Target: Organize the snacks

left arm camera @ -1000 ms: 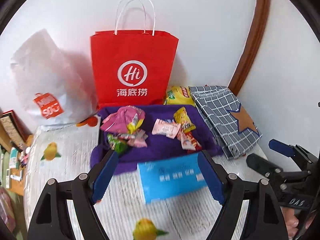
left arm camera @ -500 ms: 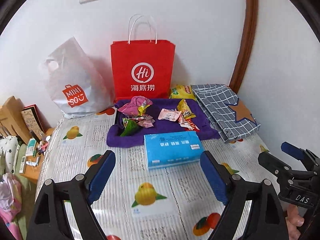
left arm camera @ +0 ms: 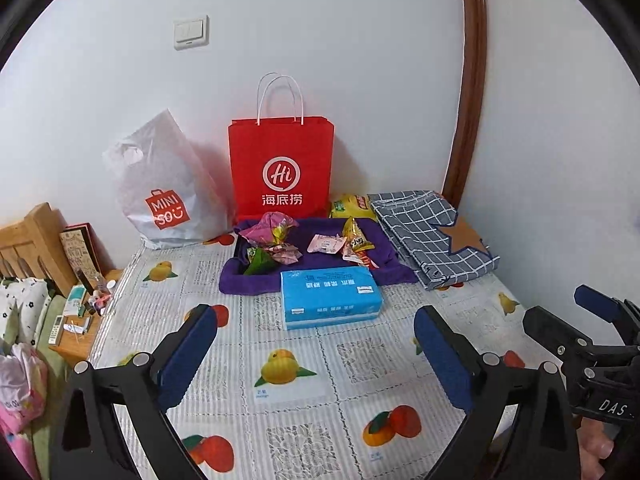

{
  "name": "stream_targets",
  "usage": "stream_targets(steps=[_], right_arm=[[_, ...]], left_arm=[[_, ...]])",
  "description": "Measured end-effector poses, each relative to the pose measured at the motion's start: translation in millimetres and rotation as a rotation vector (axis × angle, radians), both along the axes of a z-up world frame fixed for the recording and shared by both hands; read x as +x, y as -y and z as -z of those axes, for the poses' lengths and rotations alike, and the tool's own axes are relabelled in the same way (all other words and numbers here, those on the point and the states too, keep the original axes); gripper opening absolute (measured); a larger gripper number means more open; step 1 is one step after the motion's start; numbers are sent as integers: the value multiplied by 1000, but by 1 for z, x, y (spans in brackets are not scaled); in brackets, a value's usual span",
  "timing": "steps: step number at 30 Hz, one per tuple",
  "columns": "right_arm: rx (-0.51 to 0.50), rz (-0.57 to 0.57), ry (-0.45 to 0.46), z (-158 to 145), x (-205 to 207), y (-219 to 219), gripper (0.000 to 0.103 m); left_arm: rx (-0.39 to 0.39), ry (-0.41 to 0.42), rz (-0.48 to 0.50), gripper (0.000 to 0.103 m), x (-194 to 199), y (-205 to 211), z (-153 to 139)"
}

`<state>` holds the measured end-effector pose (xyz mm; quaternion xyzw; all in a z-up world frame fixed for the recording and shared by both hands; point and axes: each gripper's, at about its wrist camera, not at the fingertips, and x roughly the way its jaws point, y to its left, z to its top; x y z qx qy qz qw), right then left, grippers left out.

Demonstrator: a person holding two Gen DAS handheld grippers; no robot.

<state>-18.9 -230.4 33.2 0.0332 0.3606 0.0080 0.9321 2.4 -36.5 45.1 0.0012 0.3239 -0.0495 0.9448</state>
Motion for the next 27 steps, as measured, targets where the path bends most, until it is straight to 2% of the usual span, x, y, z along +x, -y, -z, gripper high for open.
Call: stream_targets(steps=[18,27], right_arm=[[9,5,18,-2,-15,2,103],[-13,-9,24,-3,-17,-4,103]], left_arm=[[28,1,6,100,-13,6,0],[14,6,4,100,-16,3,-2]])
